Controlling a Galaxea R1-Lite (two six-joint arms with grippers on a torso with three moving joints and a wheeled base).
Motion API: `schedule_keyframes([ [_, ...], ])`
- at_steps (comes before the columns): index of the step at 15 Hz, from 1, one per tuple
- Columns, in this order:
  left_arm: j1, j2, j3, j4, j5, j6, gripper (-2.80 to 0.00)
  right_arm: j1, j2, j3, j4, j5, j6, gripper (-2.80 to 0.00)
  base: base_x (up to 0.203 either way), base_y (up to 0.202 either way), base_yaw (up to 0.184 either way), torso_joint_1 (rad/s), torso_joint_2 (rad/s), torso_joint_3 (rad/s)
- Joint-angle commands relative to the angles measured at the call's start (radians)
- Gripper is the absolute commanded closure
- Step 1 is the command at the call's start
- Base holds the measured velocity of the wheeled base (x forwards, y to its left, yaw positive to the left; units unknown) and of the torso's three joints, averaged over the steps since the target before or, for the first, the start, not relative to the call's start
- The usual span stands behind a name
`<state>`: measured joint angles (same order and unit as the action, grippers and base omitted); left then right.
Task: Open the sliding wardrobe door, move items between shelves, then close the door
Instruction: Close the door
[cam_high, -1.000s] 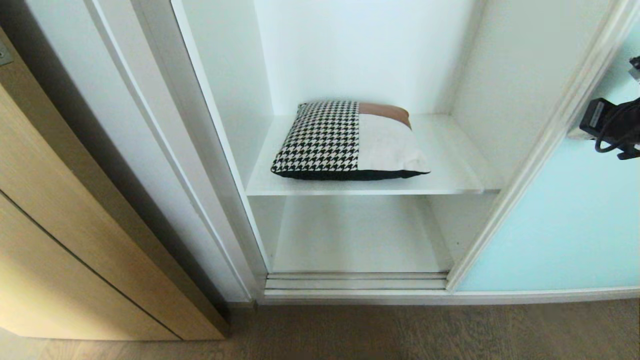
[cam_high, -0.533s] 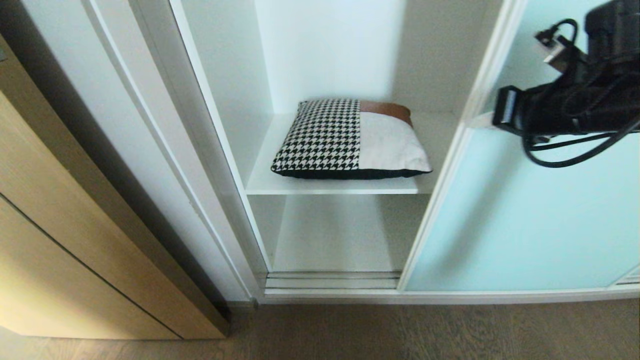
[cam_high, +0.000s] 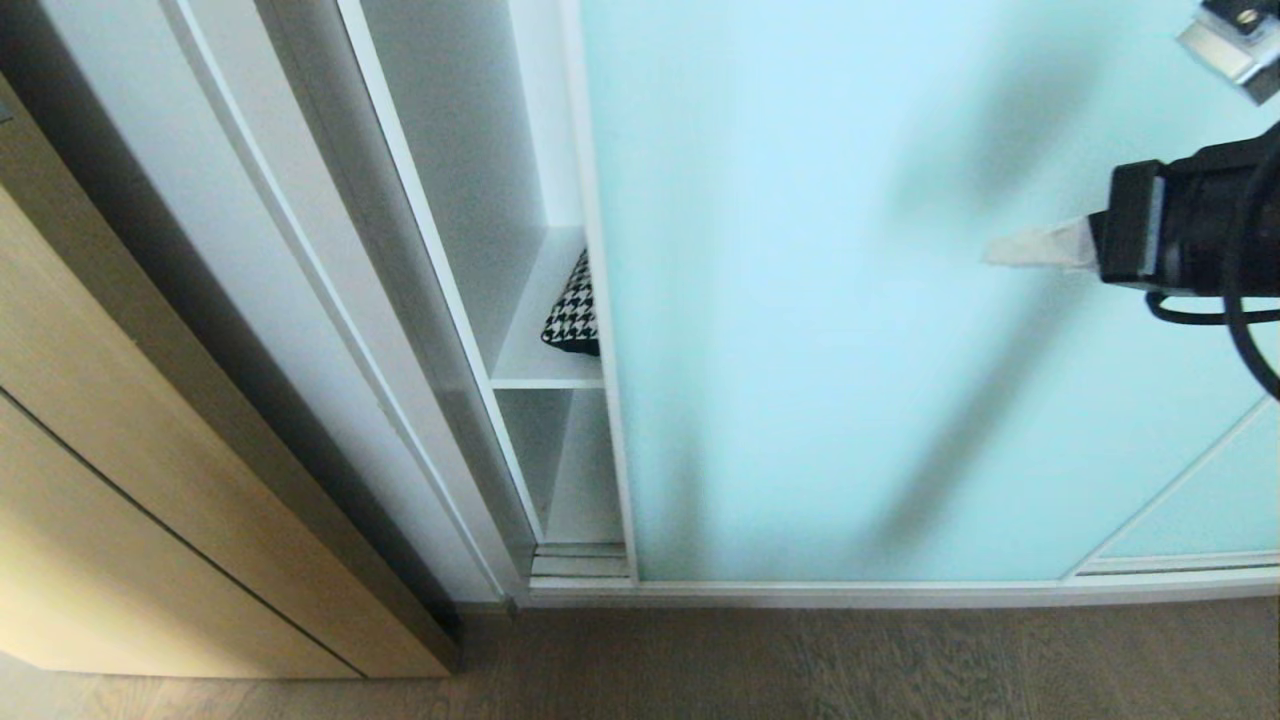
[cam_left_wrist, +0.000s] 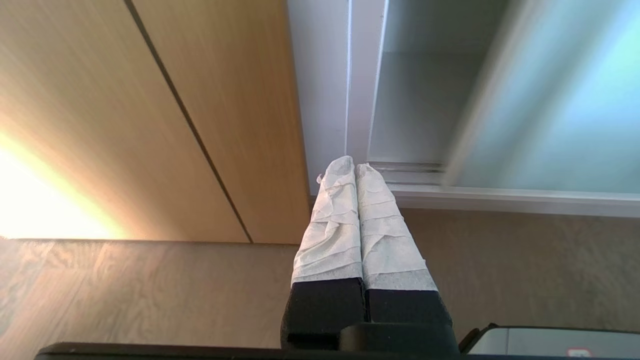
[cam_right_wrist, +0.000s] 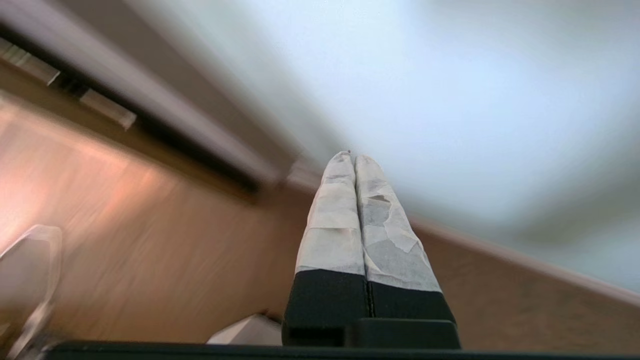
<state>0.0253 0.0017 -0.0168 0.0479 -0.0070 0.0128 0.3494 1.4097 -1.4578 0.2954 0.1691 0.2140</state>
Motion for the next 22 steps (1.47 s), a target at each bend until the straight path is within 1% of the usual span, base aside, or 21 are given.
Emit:
schedule_keyframes([
  [1,-0.001,0.001,0.000,0.000,-0.001,0.000,0.00,-0.110,-0.080,0.014,0.001,0.003,0.000,0.00,0.000,0.000,0.000,0.000,0.00,0.000],
  [2,-0.001,0.001,0.000,0.000,-0.001,0.000,0.00,-0.200,-0.095,0.011,-0.005,0.003,0.000,0.00,0.000,0.000,0.000,0.000,0.00,0.000],
  [4,-0.001,0.001,0.000,0.000,-0.001,0.000,0.00,-0.411,-0.107,0.005,-0.037,0.001,0.010,0.00,0.000,0.000,0.000,0.000,0.00,0.000],
  [5,-0.001,0.001,0.000,0.000,-0.001,0.000,0.00,-0.533,-0.106,-0.002,-0.068,0.000,0.037,0.00,0.000,0.000,0.000,0.000,0.00,0.000],
  [6,-0.001,0.001,0.000,0.000,-0.001,0.000,0.00,-0.642,-0.104,-0.012,-0.111,-0.003,0.086,0.00,0.000,0.000,0.000,0.000,0.00,0.000],
  [8,-0.001,0.001,0.000,0.000,-0.001,0.000,0.00,-0.819,-0.093,-0.036,-0.189,-0.013,0.165,0.00,0.000,0.000,0.000,0.000,0.00,0.000],
  [9,-0.001,0.001,0.000,0.000,0.001,0.000,0.00,-0.892,-0.073,-0.043,-0.226,-0.013,0.187,0.00,0.000,0.000,0.000,0.000,0.00,0.000],
  [11,-0.001,0.001,0.000,0.000,-0.001,0.000,0.00,-0.947,0.013,-0.067,-0.278,-0.007,0.207,0.00,0.000,0.000,0.000,0.000,0.00,0.000],
  [13,-0.001,0.001,0.000,0.000,-0.001,0.000,0.00,-1.017,0.045,-0.098,-0.300,-0.002,0.218,0.00,0.000,0.000,0.000,0.000,0.00,0.000],
  [14,-0.001,0.001,0.000,0.000,-0.001,0.000,0.00,-1.029,0.061,-0.091,-0.318,-0.001,0.217,0.00,0.000,0.000,0.000,0.000,0.00,0.000],
  [16,-0.001,0.001,0.000,0.000,-0.001,0.000,0.00,-1.015,0.068,-0.048,-0.332,-0.005,0.212,0.00,0.000,0.000,0.000,0.000,0.00,0.000],
  [18,-0.001,0.001,0.000,0.000,-0.001,0.000,0.00,-0.909,0.070,-0.006,-0.334,-0.017,0.210,0.00,0.000,0.000,0.000,0.000,0.00,0.000],
  [20,-0.001,0.001,0.000,0.000,-0.001,0.000,0.00,-0.804,0.079,0.042,-0.334,-0.063,0.207,0.00,0.000,0.000,0.000,0.000,0.00,0.000],
  [22,-0.001,0.001,0.000,0.000,-0.001,0.000,0.00,-0.707,0.089,0.051,-0.327,-0.093,0.206,0.00,0.000,0.000,0.000,0.000,0.00,0.000],
])
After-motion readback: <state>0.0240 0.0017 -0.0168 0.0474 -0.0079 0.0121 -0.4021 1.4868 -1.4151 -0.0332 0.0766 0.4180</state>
